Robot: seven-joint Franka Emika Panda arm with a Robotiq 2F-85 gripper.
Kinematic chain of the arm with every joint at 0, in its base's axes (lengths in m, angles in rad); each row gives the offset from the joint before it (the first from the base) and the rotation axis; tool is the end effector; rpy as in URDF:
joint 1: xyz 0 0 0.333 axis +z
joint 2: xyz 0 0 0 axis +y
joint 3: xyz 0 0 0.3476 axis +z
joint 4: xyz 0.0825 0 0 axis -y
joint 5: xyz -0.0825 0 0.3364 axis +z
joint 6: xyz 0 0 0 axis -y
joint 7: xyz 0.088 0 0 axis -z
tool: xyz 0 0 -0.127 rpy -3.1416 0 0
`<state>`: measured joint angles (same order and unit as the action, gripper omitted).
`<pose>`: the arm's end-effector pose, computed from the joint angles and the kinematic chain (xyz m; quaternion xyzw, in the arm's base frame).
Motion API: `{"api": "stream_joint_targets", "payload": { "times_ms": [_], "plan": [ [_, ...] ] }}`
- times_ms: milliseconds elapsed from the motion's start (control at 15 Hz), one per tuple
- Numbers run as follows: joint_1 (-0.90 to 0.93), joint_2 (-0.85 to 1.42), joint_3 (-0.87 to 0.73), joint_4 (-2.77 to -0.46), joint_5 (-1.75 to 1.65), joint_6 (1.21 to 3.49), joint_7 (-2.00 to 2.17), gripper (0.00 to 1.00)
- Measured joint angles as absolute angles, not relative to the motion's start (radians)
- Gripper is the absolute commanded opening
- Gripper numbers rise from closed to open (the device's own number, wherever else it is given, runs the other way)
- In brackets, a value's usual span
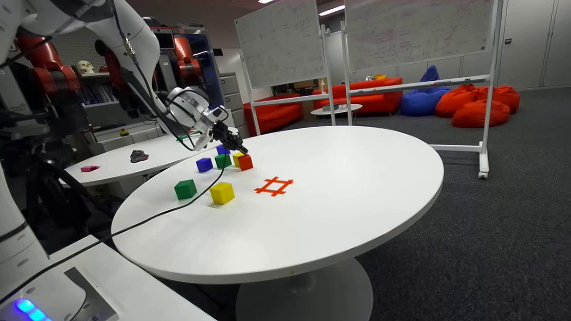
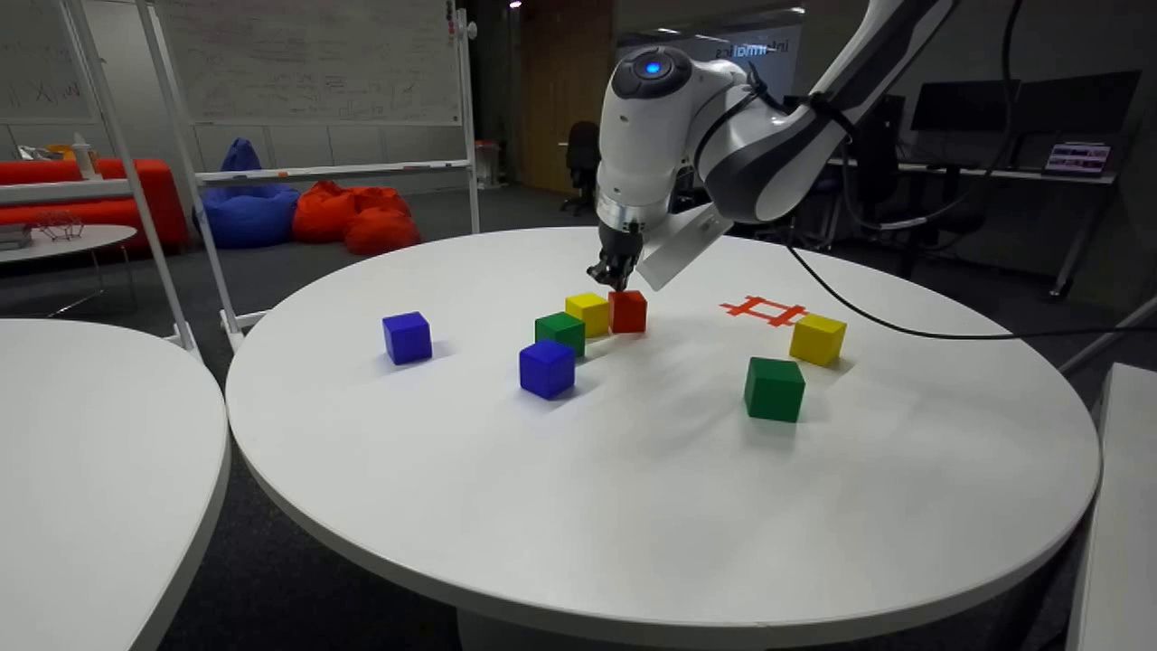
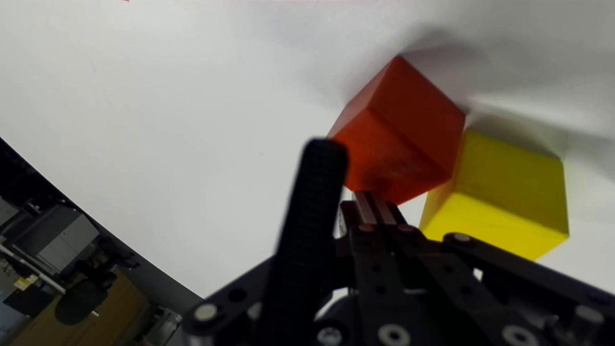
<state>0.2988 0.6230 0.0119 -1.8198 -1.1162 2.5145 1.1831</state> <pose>0.6178 0.1944 0.2435 0.9457 0.0185 0.2426 0.2156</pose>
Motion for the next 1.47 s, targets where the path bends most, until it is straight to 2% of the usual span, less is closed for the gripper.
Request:
{"api": "stream_joint_targets", "payload": {
  "times_ms": [1467],
  "plan": [
    [0.357, 0.614, 0.034, -1.83, -1.303, 2.516, 1.31, 0.01]
  ]
}}
